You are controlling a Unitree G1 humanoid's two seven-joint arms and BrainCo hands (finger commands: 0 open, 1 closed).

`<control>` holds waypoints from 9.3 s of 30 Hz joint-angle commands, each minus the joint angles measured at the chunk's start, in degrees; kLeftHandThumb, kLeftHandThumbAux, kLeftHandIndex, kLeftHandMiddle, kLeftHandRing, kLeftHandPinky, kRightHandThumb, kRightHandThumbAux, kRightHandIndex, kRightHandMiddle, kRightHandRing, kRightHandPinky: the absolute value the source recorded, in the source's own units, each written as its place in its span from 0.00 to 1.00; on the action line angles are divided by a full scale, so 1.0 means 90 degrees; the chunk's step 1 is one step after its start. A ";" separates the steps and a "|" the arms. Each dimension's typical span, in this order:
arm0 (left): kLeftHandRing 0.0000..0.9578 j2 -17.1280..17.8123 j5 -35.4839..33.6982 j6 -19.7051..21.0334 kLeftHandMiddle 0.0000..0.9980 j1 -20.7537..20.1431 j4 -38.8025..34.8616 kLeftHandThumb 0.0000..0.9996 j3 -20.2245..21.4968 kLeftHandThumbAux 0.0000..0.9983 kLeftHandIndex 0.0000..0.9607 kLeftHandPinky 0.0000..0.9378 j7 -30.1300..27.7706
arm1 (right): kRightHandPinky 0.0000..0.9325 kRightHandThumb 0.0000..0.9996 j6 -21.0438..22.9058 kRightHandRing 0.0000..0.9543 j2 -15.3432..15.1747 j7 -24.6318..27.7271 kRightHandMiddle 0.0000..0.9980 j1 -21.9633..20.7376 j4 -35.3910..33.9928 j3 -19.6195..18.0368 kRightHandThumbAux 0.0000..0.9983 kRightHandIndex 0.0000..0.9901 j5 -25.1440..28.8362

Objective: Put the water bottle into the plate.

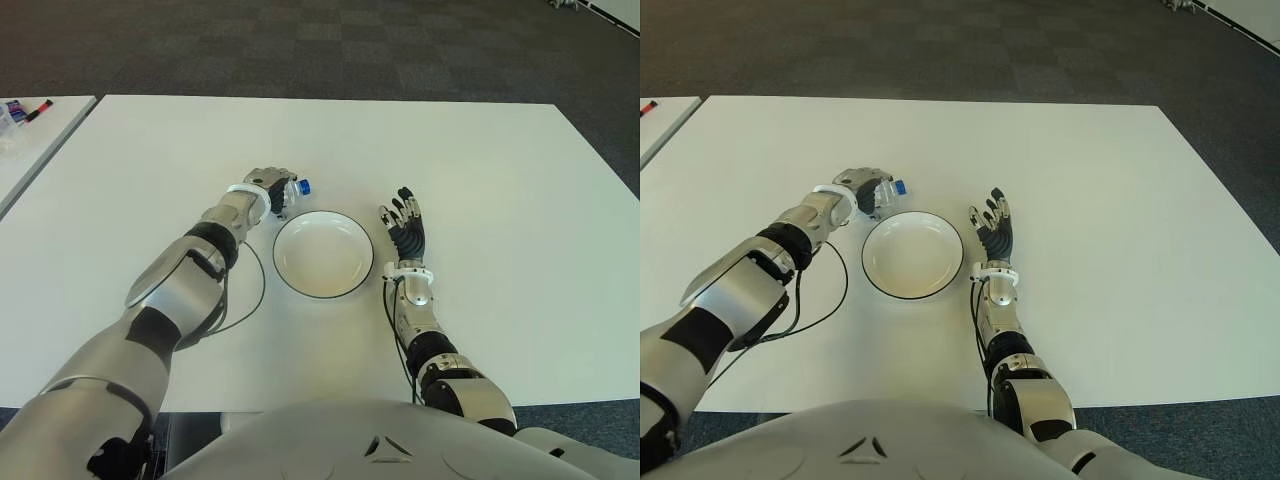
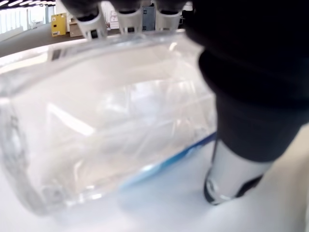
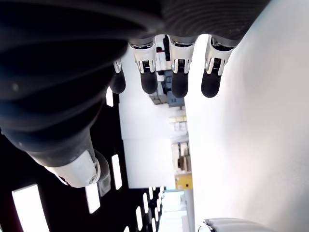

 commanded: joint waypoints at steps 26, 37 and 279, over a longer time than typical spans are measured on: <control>0.09 0.0014 -0.0171 -0.0044 0.14 0.0699 0.0241 0.49 0.0242 0.82 0.42 0.11 0.0251 | 0.13 0.01 0.0205 0.09 0.0213 -0.0222 0.08 0.0435 0.0210 0.0126 0.68 0.06 -0.0307; 0.08 0.0002 -0.0251 0.0083 0.13 0.0717 0.0196 0.68 0.0390 0.73 0.43 0.12 0.0180 | 0.14 0.01 0.0176 0.08 0.0221 -0.0233 0.08 0.0451 0.0168 0.0157 0.68 0.07 -0.0337; 0.00 0.0456 -0.1370 0.0859 0.00 0.3332 -0.5193 0.00 0.2213 0.82 0.00 0.00 0.0096 | 0.16 0.04 0.0325 0.12 0.0208 -0.0049 0.11 0.0244 0.0426 -0.0010 0.69 0.07 -0.0156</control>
